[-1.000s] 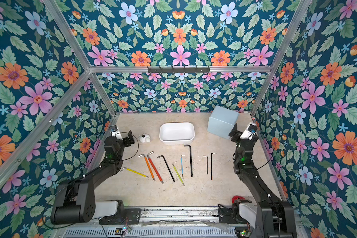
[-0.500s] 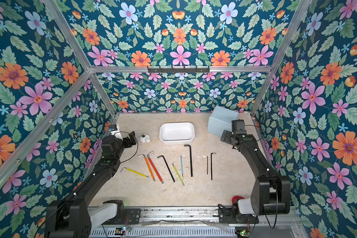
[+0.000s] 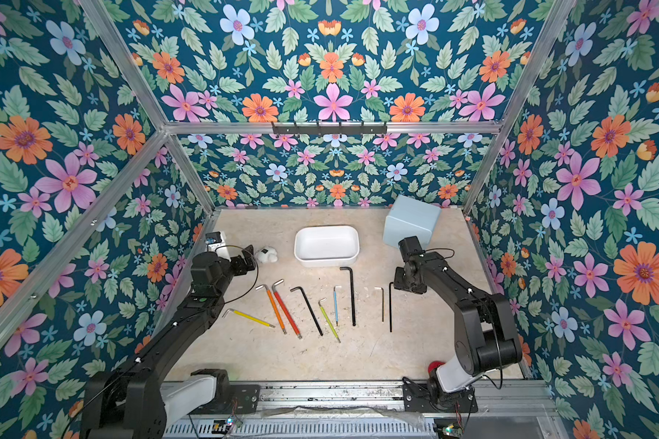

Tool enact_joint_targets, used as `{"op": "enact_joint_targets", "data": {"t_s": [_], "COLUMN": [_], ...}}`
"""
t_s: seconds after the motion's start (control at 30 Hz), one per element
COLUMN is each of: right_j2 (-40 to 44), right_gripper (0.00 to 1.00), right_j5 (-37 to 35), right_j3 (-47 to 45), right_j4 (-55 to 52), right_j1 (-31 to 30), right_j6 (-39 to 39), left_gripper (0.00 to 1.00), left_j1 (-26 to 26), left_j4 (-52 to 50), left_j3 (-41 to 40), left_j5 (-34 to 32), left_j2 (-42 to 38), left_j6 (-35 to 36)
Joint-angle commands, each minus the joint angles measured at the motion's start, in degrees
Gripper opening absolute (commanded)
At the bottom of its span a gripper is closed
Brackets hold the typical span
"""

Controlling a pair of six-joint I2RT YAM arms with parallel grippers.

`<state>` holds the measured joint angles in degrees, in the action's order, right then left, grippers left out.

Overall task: Put the hex key on the desktop into the storage box
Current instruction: Pick up the Allen key from the center of the board.

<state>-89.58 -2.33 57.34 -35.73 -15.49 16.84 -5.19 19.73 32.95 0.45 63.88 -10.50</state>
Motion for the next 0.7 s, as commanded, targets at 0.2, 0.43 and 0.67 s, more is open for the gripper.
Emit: {"op": "enact_joint_targets", "data": {"t_s": [0.2, 0.43, 0.67], "right_j2": [-1.52, -4.13, -7.17], "right_gripper": [0.54, 0.54, 0.52], "right_j5": [1.72, 2.24, 2.24], "right_j3": [-1.71, -1.88, -2.41], "right_j4": [2.28, 3.09, 3.9], "right_j1": [-3.04, -5.14, -5.92], "right_j6": [1.09, 0.65, 0.36], "left_gripper": [1.0, 1.0, 0.99], "left_j1": [-1.24, -1.59, -1.93], "left_j4": [-0.34, -0.91, -1.4], "left_j3": [0.62, 0.71, 0.89], "left_j5": [-1.16, -2.01, -2.63], "left_j2": [0.0, -0.07, 0.07], "left_j6": [0.13, 0.31, 0.57]}}
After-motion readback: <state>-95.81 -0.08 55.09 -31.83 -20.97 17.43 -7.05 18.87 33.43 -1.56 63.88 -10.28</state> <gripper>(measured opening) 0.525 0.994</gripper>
